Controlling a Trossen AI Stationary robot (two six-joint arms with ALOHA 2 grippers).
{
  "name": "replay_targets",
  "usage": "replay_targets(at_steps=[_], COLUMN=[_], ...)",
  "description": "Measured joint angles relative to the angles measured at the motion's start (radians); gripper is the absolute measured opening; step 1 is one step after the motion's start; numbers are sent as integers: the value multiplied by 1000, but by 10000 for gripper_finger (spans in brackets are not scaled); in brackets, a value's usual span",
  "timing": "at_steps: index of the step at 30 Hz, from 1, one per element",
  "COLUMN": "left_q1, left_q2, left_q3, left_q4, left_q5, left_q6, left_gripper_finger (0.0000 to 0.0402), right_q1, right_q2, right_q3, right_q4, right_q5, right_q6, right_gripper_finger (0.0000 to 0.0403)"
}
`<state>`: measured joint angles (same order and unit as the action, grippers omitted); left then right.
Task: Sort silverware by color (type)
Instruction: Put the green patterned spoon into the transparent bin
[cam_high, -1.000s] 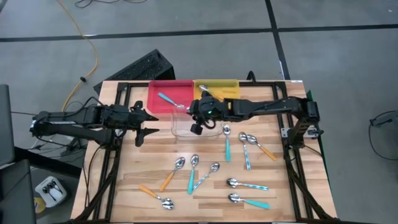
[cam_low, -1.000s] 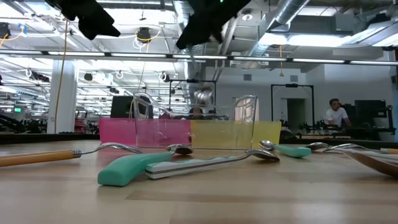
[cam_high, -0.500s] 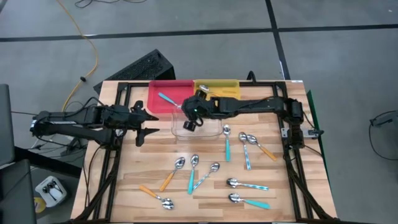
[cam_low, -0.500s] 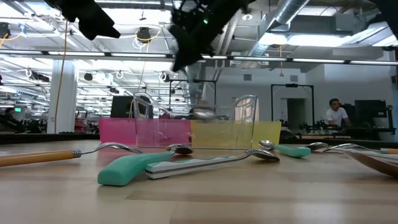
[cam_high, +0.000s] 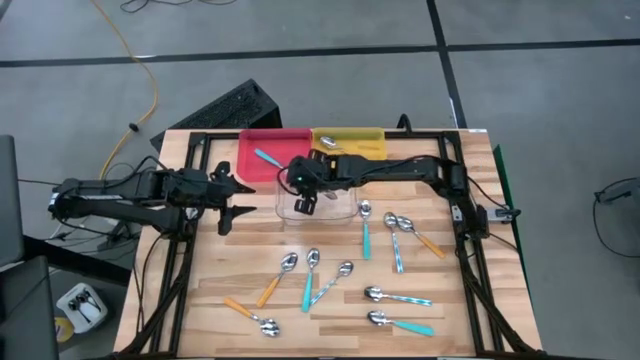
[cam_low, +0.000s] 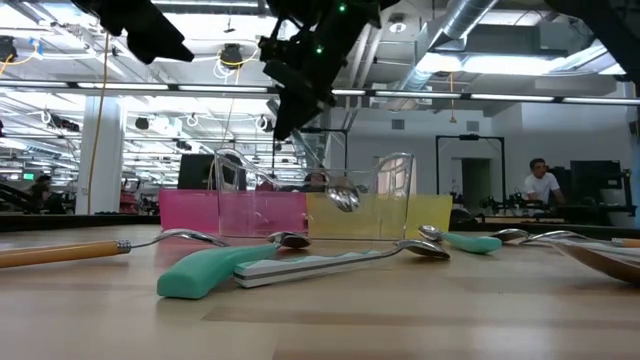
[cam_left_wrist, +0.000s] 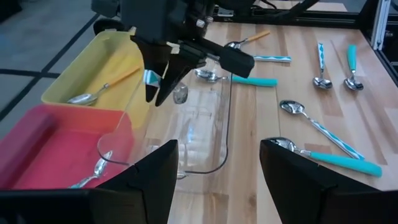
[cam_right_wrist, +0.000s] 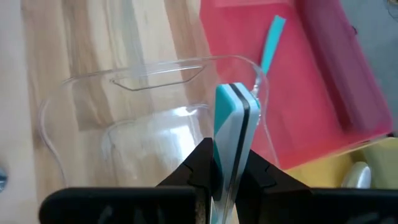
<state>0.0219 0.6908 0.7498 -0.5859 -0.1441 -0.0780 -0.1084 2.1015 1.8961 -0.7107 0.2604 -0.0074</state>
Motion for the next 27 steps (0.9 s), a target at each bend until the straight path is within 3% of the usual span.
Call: replay_targets(at_steps=[18,27], left_q1=[0,0], left_q2=[0,0], left_q3=[0,0], left_q4=[-8,-8], left_q5=[6,6], left_q6=[-39,-39], left_gripper_finger=[210,210], right_q1=[-17,-20], right_q2=[1,61], right_q3=[-1,1], right_q4=[-13,12], right_q5=[-102,-135], right_q6=[11,8], right_gripper_finger=[59,59])
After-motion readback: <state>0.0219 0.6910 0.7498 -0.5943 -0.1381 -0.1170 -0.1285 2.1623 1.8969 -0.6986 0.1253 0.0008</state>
